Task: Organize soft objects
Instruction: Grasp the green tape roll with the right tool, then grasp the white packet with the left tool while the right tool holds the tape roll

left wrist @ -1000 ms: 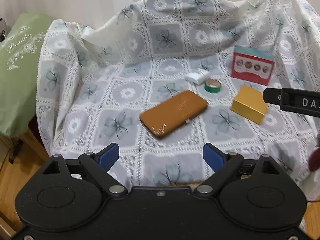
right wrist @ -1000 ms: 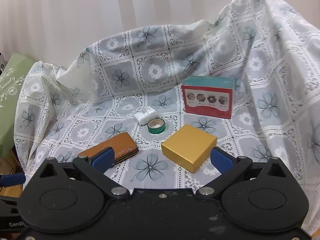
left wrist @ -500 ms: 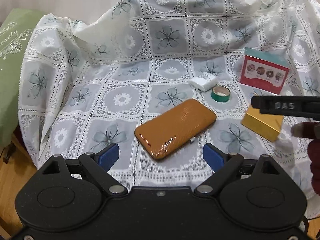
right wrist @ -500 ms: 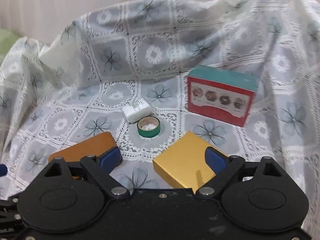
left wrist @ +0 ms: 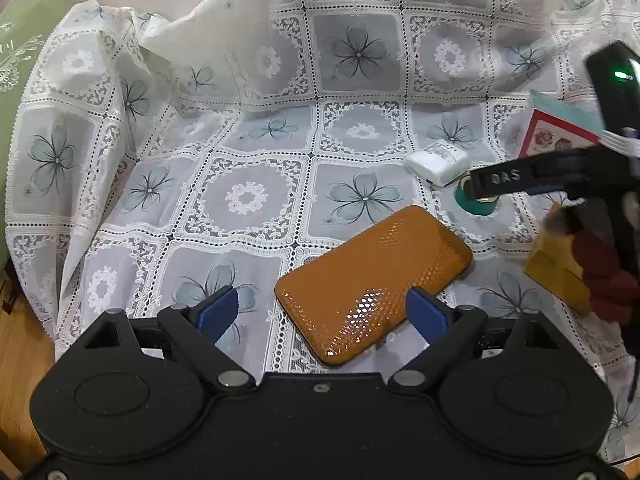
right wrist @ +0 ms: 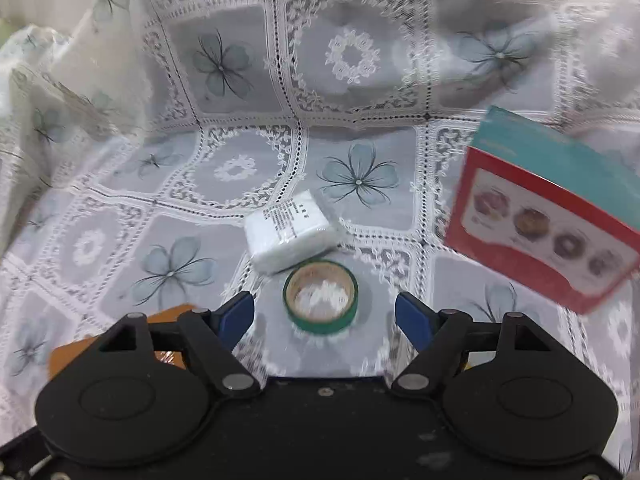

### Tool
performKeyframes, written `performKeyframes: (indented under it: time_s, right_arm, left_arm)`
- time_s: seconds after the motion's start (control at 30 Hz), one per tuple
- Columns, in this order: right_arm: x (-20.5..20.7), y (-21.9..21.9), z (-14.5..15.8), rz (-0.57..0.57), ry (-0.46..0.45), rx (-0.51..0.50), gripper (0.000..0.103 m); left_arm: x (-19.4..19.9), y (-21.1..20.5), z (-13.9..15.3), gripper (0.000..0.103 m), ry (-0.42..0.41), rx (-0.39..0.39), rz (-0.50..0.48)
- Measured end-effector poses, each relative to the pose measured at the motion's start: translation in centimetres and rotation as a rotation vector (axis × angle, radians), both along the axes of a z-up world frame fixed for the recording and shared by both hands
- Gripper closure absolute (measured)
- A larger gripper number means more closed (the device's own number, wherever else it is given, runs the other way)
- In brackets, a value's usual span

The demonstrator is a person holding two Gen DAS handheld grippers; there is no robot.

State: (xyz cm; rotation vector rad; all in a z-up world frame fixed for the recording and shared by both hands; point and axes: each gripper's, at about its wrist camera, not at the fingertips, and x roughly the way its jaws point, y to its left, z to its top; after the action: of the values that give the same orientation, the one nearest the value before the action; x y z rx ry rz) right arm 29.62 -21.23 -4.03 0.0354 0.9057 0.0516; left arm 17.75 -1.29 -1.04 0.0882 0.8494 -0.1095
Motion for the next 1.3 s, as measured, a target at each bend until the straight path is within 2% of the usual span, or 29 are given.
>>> performKeyframes:
  time_s: [0.03,0.17,0.2,0.27,0.4,0.5,0.63,0.83,0.93,1.03,1.3]
  right_arm:
    - [0.7,0.1,-0.3,0.009,0.014,0.002,0.028]
    - [2.9,0.2,-1.5,0.045,0.095,0.014,0.045]
    - [3.3,0.2,-1.9,0.055,0.114,0.015,0.046]
    - [3.3,0.3,-1.9,0.066,0.1,-0.008,0.056]
    - [2.9,-0.4,-1.5,0.078,0.087,-0.01,0.057]
    - [2.6,-1.7,-1.3,0.012,0.058,-0.02,0.057]
    - [2.5,-3.2,-1.9,-0.076,0.069,-0.017,0.057]
    - [1.1,-1.9,-2.8,-0.05,-0.008,-0.103,0.057]
    - [1.2,-2.5,-2.9,-0.054,-0.01,-0.082,0.057]
    - [1.1,-3.0,-2.9,-0.055,-0.017,-0.062,0.056]
    - [1.2,-2.2,-3.0,-0.049,-0.031,-0.101,0.056]
  left_arm:
    - [0.1,0.1,-0.1,0.014,0.002,-0.002,-0.001]
    - [0.8,0.3,-0.5,0.015,0.012,-0.01,0.003]
    - [0.9,0.3,-0.6,0.015,0.014,-0.012,0.005]
    - [1.2,0.4,-0.6,0.015,0.019,-0.02,0.009]
    - [2.1,0.7,-0.8,0.016,0.05,-0.045,0.019]
    - [2.9,0.8,-0.8,0.016,0.083,-0.079,0.018]
    - [4.4,0.4,-0.4,0.016,0.097,-0.103,0.02]
    - [8.0,-1.2,0.4,0.016,0.126,-0.145,0.035]
    - [10.0,-2.3,0.8,0.016,0.14,-0.176,0.041]
    - [12.0,-3.8,1.2,0.016,0.132,-0.183,0.045]
    - [15.9,-8.4,1.3,0.016,0.096,-0.146,0.042]
